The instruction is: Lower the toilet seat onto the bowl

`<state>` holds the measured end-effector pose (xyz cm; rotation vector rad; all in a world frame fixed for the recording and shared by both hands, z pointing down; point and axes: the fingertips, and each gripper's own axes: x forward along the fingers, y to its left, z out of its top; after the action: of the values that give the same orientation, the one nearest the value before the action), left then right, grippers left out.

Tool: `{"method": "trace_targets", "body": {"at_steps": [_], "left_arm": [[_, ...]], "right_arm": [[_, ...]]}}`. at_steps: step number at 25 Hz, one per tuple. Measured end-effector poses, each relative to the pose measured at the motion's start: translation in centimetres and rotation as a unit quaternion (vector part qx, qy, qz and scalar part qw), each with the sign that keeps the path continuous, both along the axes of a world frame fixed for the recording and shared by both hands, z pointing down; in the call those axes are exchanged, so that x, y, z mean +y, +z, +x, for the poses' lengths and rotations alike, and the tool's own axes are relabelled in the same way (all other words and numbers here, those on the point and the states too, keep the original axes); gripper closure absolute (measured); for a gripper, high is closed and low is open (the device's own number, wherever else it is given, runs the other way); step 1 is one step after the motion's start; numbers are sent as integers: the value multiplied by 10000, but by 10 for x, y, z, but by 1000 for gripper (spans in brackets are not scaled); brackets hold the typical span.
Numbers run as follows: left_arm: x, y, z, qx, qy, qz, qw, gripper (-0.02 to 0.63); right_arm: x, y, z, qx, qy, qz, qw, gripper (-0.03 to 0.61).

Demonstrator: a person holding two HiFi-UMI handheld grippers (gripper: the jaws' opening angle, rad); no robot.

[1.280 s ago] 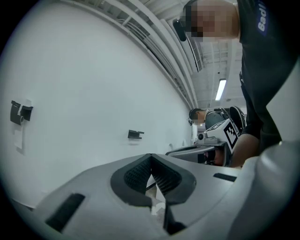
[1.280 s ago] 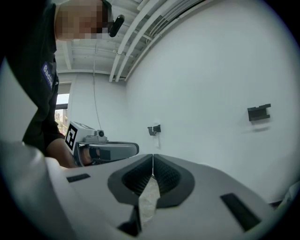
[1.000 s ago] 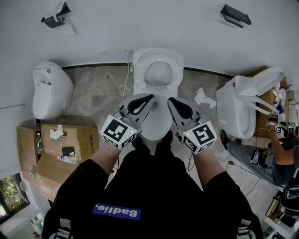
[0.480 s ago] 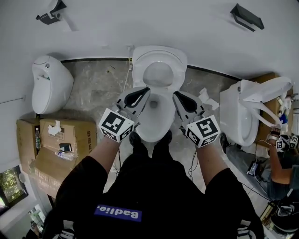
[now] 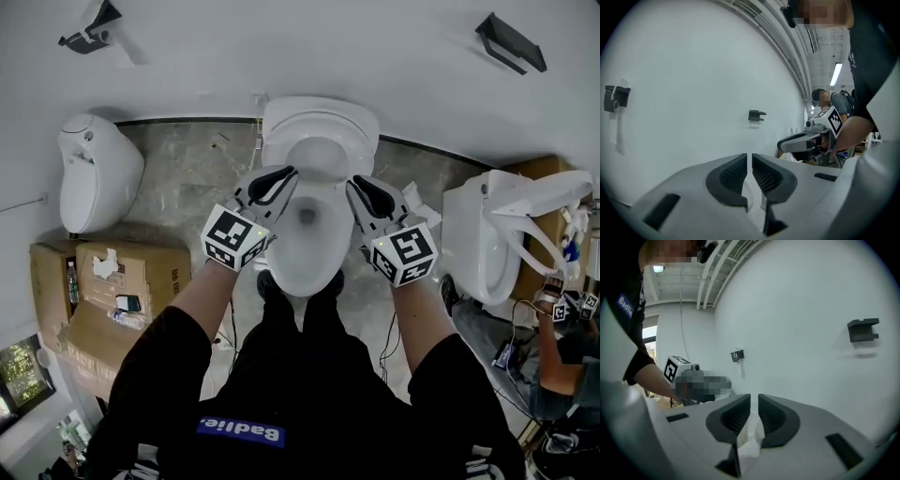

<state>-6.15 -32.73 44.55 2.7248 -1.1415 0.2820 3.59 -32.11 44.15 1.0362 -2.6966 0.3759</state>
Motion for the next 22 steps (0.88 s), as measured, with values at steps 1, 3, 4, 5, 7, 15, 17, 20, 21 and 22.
{"method": "trace_targets", "body": {"at_steps": [1,3,4,5,7,15,17,20,21,22], "left_arm": [[-5,7,-1,-60,-8,-35,10000,595],[-15,21,-4,-183,-25,-93,9998,594],[-20,27,-6,-230,-27,-117,9997,594],[-25,32,-8,-265,-26,-141,9995,579],[-35,39,-12,-314,-31,-177,9993,531],[-72,67,-28,-789,-5,-164,9967,511],[-81,74,-33,-924,14,-130,9956,508],[-91,85,-36,-1099,61,-60,9939,505],[-94,89,-35,-1152,90,-51,9933,502],[-97,93,-35,-1199,121,-59,9927,500]], "right_arm": [[-4,6,1,53,-2,-1,10000,548],[-13,17,1,169,-4,-16,9999,548],[-18,23,1,219,-5,-42,9998,546],[-23,28,0,261,-9,-76,9996,545],[-33,36,-1,330,-39,-125,9994,523],[-67,61,-3,823,-260,-13,9963,455],[-76,67,-3,996,-310,71,9945,442],[-89,79,1,1205,-314,122,9921,437],[-93,84,3,1241,-299,105,9918,437],[-96,88,5,1270,-281,82,9915,437]]}}
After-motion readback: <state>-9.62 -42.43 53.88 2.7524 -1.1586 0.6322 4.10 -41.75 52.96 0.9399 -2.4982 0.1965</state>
